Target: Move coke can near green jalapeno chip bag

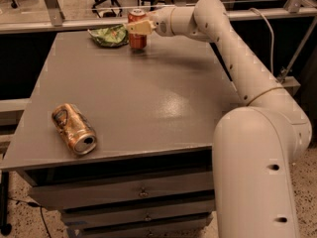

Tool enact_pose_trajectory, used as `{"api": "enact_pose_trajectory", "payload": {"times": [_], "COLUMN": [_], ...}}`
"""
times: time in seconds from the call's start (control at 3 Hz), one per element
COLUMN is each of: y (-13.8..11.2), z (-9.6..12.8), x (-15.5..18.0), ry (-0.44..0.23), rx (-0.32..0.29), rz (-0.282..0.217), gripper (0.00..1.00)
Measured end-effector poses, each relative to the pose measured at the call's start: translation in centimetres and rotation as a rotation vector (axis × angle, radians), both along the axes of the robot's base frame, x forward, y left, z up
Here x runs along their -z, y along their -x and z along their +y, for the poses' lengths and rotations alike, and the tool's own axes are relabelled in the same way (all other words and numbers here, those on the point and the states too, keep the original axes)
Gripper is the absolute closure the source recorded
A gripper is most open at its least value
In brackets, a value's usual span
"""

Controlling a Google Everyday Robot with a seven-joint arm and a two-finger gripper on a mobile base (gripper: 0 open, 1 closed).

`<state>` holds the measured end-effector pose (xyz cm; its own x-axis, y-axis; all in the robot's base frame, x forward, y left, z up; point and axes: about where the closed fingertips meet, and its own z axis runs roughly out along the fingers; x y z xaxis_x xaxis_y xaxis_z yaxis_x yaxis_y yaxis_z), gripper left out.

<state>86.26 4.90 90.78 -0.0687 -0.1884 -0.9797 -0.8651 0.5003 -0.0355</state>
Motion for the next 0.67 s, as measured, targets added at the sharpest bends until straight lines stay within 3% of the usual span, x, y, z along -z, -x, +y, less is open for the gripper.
{"api": "enact_pose_trajectory", "payload": {"times": [0.67], "y": [-1.56], "z": [0.01], "x": [0.61], "ry": [0.012], "rx": [0.005], "rz": [-0.013], "gripper": [0.13]}}
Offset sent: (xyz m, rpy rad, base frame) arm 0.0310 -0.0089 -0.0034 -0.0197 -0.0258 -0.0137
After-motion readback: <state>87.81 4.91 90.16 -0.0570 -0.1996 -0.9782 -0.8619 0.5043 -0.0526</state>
